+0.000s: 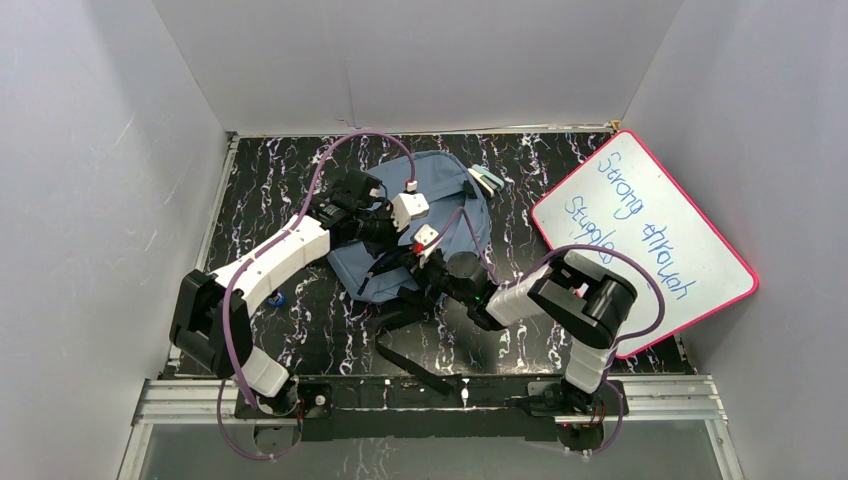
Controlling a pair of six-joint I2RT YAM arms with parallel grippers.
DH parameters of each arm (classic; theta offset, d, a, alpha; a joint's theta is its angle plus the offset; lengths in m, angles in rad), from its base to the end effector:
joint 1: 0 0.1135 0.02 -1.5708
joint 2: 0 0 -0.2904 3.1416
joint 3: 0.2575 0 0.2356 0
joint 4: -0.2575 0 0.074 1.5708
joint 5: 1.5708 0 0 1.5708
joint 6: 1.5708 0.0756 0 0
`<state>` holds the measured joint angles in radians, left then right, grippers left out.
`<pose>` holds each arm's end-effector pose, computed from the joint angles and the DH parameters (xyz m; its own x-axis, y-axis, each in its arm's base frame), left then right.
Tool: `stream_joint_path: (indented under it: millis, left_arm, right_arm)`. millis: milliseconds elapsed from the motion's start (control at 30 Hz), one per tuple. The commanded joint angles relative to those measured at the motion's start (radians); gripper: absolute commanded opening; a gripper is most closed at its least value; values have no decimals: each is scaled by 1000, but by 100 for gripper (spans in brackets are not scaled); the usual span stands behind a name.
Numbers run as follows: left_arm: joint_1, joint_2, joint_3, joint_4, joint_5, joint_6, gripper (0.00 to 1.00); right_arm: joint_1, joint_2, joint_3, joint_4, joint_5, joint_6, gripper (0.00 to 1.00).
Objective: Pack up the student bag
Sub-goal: Place the personal item in the student bag.
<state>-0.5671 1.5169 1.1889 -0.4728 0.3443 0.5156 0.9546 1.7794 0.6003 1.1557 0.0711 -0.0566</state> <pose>0.2734 -0.2044 0.2827 -0.1798 0.6648 -0.7251 0.9109 0.3908 0.1324 0.2193 0.3004 0.2064 0.0302 -0.0549 -0.9980 -0.7725 0.6323 -0.0582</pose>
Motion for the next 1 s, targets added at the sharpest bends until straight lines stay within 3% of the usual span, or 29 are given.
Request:
stream_joint_path:
  millis: [0, 767, 967]
  left_arm:
    - [-7, -14, 41, -9, 38, -6, 0]
    - [-7, -17, 35, -10, 40, -11, 0]
    - [-7, -8, 31, -9, 44, -12, 0]
  right_arm:
    - [-6, 14, 50, 74, 1, -9, 13]
    - [-11, 124, 133, 123, -6, -45, 13]
    - [-13, 89, 102, 155, -26, -61, 13]
